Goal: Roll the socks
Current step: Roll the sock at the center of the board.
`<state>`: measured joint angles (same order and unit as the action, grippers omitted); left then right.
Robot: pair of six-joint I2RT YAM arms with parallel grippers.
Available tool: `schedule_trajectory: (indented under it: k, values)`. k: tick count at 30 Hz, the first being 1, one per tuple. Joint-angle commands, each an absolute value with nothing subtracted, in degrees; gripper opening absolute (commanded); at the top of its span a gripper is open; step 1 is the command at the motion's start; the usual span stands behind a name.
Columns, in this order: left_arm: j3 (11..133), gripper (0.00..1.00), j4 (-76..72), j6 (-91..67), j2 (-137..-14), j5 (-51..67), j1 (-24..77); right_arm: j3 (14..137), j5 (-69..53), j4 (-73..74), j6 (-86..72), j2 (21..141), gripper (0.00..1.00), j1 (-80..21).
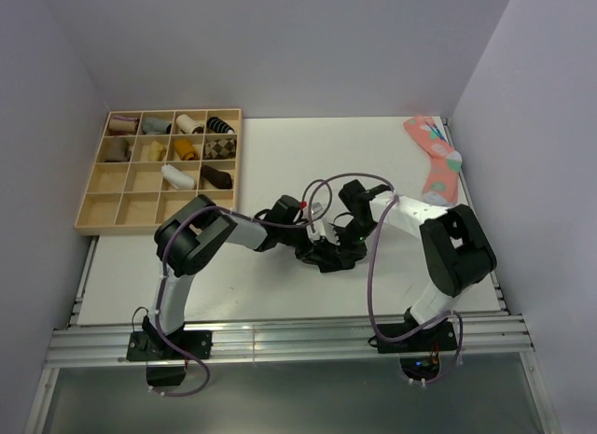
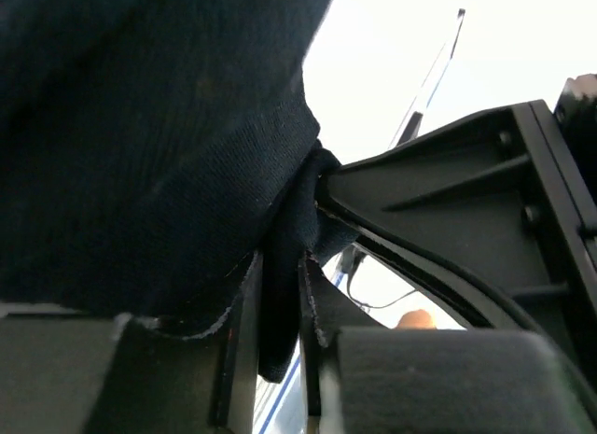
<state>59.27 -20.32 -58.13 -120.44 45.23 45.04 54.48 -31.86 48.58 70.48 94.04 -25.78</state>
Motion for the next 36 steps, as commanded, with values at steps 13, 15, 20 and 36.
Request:
schedule_trajectory:
  k: [13, 15, 20, 36]
  values:
    - [41.14, 0.36, -40.78, -55.82, -106.27, 19.27, 47.02, 63.63, -34.72, 68.89, 74.44, 105.55, 0.17, -21.36]
    - [39.12, 0.36, -40.44, -51.52, -103.11, 15.23, 47.72, 65.38, -34.98, 70.39, 74.88, 107.48, 0.18, -20.48]
    - [35.87, 0.36, -40.60, -38.80, -97.39, 0.54, 53.60, 69.78, -35.68, 75.23, 74.45, 112.40, 0.18, -18.90]
    - [36.56, 0.44, -49.92, -11.52, -101.33, -7.92, 66.35, 79.71, -34.02, 82.00, 68.38, 124.19, 0.18, -17.93]
